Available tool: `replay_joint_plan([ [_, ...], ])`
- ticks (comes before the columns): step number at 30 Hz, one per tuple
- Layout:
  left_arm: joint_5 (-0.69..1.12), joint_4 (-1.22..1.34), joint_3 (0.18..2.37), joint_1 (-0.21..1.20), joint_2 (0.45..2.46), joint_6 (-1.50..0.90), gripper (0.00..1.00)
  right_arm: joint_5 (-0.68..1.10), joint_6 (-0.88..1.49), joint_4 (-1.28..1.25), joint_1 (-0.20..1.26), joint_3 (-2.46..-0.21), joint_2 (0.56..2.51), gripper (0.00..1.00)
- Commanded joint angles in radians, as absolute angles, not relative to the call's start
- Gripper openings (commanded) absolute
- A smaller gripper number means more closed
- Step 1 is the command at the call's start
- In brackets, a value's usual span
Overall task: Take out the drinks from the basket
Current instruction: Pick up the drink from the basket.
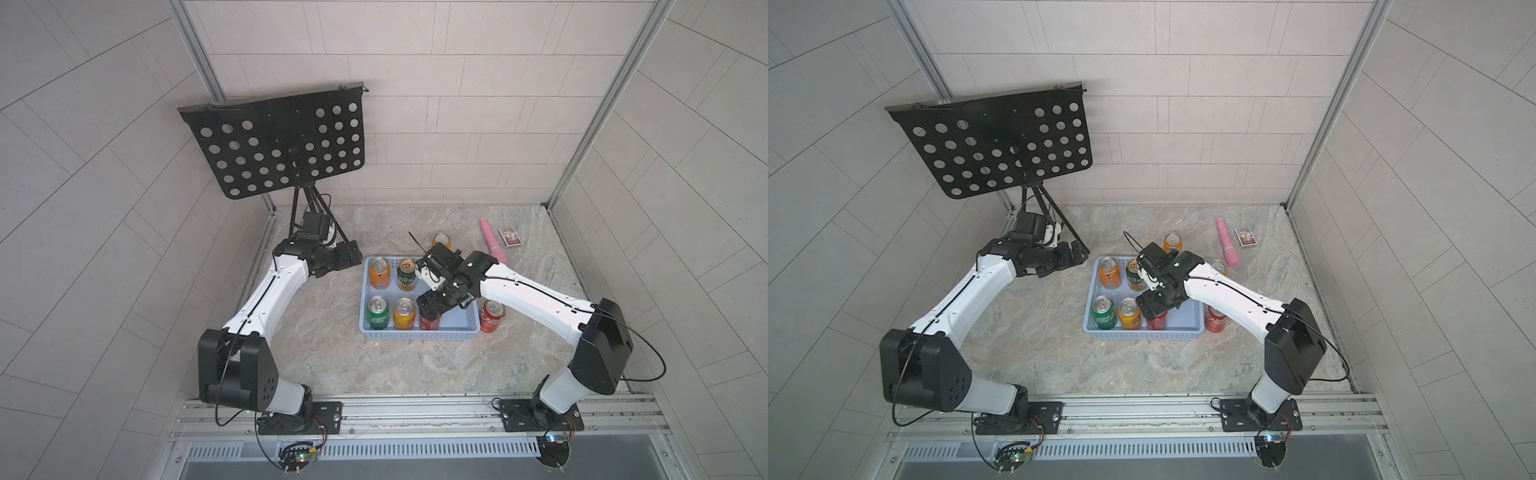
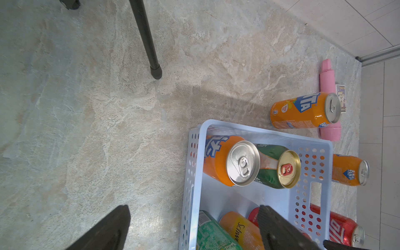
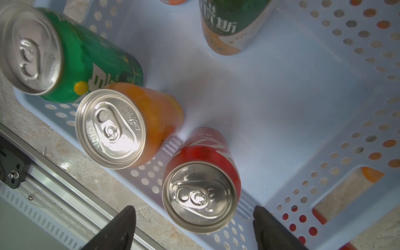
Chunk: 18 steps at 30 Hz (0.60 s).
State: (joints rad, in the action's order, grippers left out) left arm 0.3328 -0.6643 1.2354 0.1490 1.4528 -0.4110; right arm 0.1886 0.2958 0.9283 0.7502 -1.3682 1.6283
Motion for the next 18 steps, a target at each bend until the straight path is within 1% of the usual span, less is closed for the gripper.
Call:
replay_joint_plan([
  [1, 0.333, -0.687, 1.235, 0.147, 1.441, -0.400, 1.00, 0.153, 0.297, 0.941, 0.758, -1.367, 1.654, 0.88],
  [13, 0.339, -0.686, 1.237, 0.147, 1.439, -0.400, 1.00, 0.120, 0.299, 0.912, 0.769, -1.363, 1.731, 0.87],
  [16, 0.339, -0.686, 1.235, 0.147, 1.439, -0.400, 1.00, 0.118, 0.302, 0.893, 0.770, -1.355, 1.746, 0.85],
  [18, 0.339, -0.684, 1.234, 0.147, 1.441, -0.400, 1.00, 0.121, 0.307, 0.877, 0.769, -1.348, 1.754, 0.82],
])
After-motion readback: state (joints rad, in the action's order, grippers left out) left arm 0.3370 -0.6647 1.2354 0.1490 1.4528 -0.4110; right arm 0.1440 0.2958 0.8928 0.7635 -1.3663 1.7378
